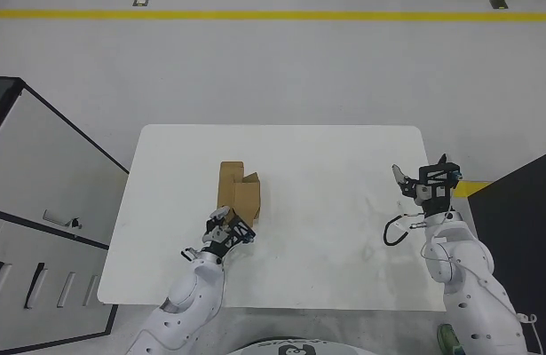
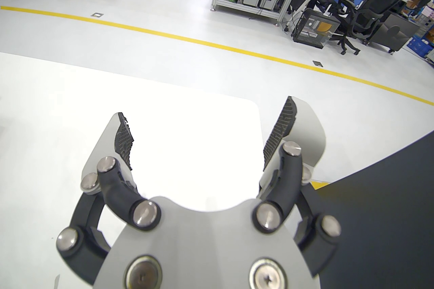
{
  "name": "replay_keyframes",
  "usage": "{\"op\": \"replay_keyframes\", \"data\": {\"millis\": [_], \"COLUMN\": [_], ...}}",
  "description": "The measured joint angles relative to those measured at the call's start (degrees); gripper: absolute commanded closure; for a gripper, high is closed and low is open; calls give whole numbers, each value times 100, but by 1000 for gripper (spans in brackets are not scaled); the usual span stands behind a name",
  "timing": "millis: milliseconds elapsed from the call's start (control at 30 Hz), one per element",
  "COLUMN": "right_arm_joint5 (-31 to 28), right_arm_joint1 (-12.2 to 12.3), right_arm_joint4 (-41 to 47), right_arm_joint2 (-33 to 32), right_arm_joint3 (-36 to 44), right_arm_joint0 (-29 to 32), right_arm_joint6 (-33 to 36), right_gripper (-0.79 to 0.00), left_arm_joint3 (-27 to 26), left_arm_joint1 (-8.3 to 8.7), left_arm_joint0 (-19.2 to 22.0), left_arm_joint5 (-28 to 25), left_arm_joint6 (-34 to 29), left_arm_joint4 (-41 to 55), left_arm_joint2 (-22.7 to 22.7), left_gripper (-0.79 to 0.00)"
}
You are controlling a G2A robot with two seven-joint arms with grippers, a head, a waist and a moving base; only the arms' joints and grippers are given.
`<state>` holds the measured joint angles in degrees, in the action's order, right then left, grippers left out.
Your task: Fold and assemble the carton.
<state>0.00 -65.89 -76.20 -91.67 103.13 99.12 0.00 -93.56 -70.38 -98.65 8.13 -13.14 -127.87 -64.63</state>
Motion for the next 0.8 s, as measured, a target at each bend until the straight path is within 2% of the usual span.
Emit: {"op": "replay_keyframes", "data": {"millis": [133,567,800], "right_arm_joint5": [0,0,0], "right_arm_joint1": [0,0,0], "right_arm_joint4": [0,0,0], "right_arm_joint2": [0,0,0], "right_arm_joint3": [0,0,0], "right_arm_joint0": [0,0,0], "right_arm_joint6": [0,0,0], "right_gripper": [-785,-785,-785], "left_arm_joint3": [32,78,115], "left_arm_joint1": [-33,-127,-184], "left_arm_joint0": [50,190,254], "left_arm_joint5": [79,207,179], "left_arm_joint6": [-57,-435,-518], "left_arm_joint4": [3,60,423], "left_arm_joint2": [65,157,166], "left_gripper": [-360,-357,-345]}}
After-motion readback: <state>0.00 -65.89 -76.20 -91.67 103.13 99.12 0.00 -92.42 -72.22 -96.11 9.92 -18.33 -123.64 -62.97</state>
